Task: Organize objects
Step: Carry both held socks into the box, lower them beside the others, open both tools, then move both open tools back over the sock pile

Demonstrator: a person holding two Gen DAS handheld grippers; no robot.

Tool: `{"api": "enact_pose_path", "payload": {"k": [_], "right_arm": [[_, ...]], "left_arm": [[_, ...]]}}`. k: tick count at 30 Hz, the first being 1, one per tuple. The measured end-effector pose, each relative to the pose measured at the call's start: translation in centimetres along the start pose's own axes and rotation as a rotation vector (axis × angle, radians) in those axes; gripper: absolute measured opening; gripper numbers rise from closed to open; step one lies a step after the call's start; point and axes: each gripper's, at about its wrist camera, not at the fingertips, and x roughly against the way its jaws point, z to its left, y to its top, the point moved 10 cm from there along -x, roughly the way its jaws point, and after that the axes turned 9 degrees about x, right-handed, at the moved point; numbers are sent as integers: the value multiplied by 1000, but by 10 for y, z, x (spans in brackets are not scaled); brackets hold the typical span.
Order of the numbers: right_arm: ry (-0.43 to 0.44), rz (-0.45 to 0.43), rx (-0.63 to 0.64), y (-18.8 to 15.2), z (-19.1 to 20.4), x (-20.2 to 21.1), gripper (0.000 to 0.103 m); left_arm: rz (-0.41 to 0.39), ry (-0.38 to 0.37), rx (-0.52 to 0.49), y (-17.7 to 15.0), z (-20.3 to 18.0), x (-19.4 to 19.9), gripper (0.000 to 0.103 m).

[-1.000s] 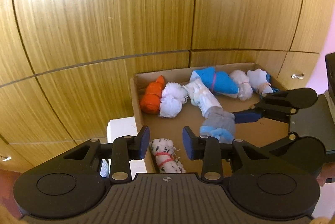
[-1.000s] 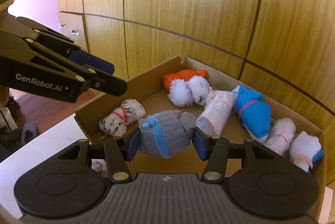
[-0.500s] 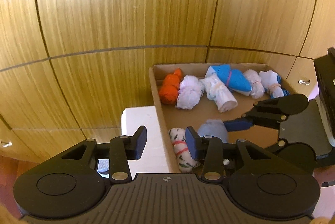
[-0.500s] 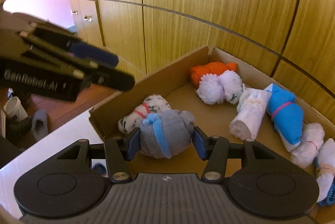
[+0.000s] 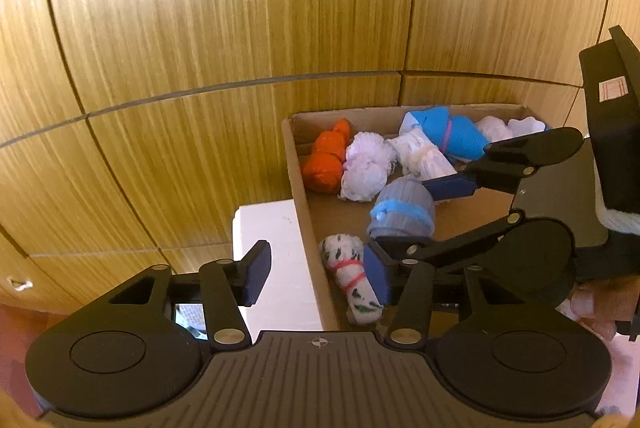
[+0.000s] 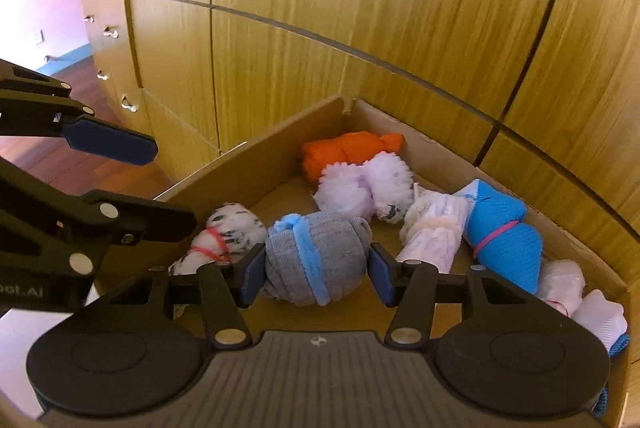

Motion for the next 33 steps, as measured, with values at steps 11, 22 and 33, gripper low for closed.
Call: {"api": "enact_pose_path", "payload": {"k": [11,22,33], "right_arm": [[-4,-9,7,-4,-1,19,81],[-31,-70,-29,-2,-4,71,83],[-61,-183,-136,-30,-1,160,89]], "left_arm": [[28,42,0,1,1,-9,66],[31,58,9,-1,-3,15,76],[-23,26,2,-22,-23,69,87]]}}
